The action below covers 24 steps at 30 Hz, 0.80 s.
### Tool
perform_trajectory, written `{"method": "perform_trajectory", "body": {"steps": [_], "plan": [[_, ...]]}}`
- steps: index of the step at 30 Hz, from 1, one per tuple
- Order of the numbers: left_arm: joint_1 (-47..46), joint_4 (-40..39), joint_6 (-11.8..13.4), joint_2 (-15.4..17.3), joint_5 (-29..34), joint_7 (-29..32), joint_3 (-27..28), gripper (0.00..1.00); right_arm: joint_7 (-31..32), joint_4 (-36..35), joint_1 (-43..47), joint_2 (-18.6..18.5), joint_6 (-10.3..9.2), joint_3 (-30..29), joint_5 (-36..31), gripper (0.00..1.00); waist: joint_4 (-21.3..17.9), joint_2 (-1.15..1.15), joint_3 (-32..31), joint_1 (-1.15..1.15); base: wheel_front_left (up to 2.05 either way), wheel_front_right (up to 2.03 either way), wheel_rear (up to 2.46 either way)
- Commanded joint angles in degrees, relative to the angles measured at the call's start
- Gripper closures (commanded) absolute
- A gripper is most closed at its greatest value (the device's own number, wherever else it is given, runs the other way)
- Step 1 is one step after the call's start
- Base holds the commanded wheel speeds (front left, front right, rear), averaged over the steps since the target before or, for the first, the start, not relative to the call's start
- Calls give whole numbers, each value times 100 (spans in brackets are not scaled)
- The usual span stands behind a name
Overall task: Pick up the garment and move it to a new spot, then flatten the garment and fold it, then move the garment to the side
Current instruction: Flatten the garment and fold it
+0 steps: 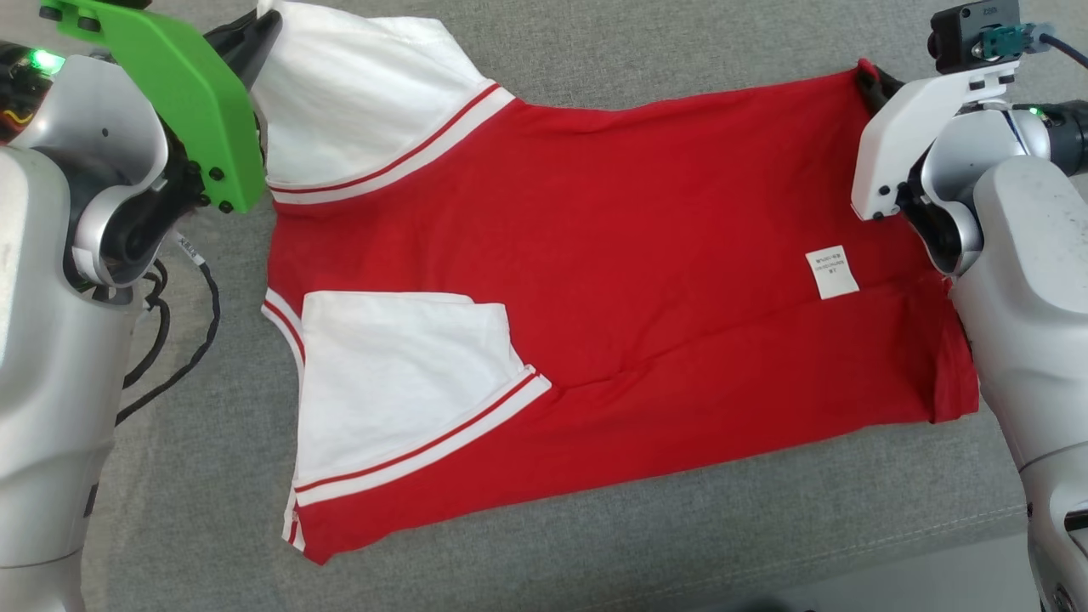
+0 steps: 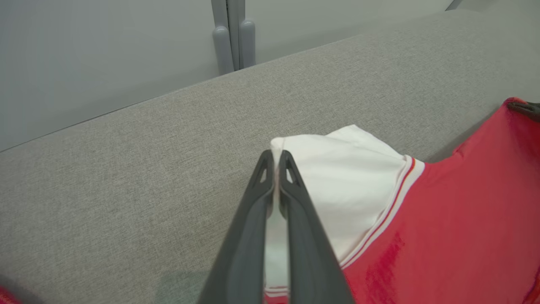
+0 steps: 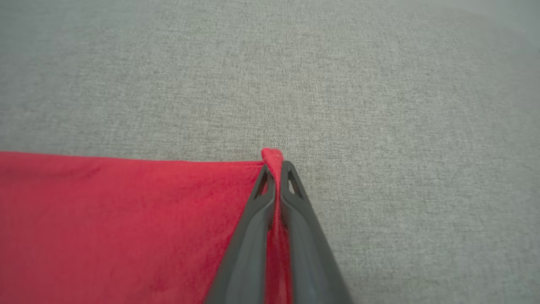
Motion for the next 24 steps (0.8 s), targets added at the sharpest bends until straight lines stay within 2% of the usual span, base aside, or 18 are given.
{"method": "perform_trajectory", "body": {"steps": [1,7,13,18,24], "plan": [[74,27,38,7,-39,-94,73,100,-183,83,-136,-7,-9,-50,-36,100,44,0,-113,0,0,0,0],[126,205,29,-91,-11,-484,91,100,-859,483,-272,140,-9,-209,-219,100,52,0,-430,0,0,0,0],[637,33,-41,-147,-240,-900,-39,100,-1490,519,123,212,-9,-152,-166,100,95,0,-873,0,0,0,0],[1641,-622,-51,-25,-413,-1412,16,100,-1945,179,828,277,-9,-262,-8,100,102,0,-1199,0,0,0,0],[3143,-1690,182,-48,-614,-1745,21,100,-2159,-496,1878,276,-9,-680,20,100,205,0,-1401,0,0,0,0]]}}
